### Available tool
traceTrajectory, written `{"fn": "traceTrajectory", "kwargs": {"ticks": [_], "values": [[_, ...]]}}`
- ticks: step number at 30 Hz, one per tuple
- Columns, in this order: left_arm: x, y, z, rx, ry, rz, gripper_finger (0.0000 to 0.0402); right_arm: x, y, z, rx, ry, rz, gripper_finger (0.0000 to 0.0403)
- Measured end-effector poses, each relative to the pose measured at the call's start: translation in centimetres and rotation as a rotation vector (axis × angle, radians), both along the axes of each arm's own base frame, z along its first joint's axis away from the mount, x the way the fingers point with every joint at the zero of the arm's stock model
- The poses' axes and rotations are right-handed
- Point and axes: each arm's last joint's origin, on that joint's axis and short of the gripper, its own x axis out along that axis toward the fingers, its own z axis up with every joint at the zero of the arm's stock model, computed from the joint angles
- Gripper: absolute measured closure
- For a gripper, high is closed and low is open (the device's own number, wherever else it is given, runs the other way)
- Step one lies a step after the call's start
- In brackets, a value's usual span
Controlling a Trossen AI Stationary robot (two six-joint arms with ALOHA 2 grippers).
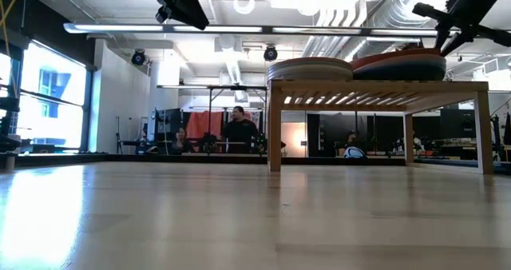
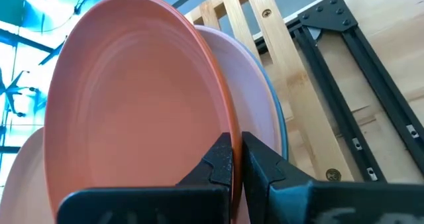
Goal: Place and stack plates onto a shelf
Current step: Stack the orange plate on top of the apricot plate
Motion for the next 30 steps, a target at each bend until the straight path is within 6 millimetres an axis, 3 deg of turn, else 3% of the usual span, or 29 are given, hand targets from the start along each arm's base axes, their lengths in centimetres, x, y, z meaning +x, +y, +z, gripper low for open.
{"fn": "traceTrajectory", "kwargs": {"ticks": [30], "values": [[0.0,0.01,0.0,0.002,0.001,0.002,0.0319,-0.19,0.31,0.08,-0.001,-0.015,-0.001,0.0402]]}}
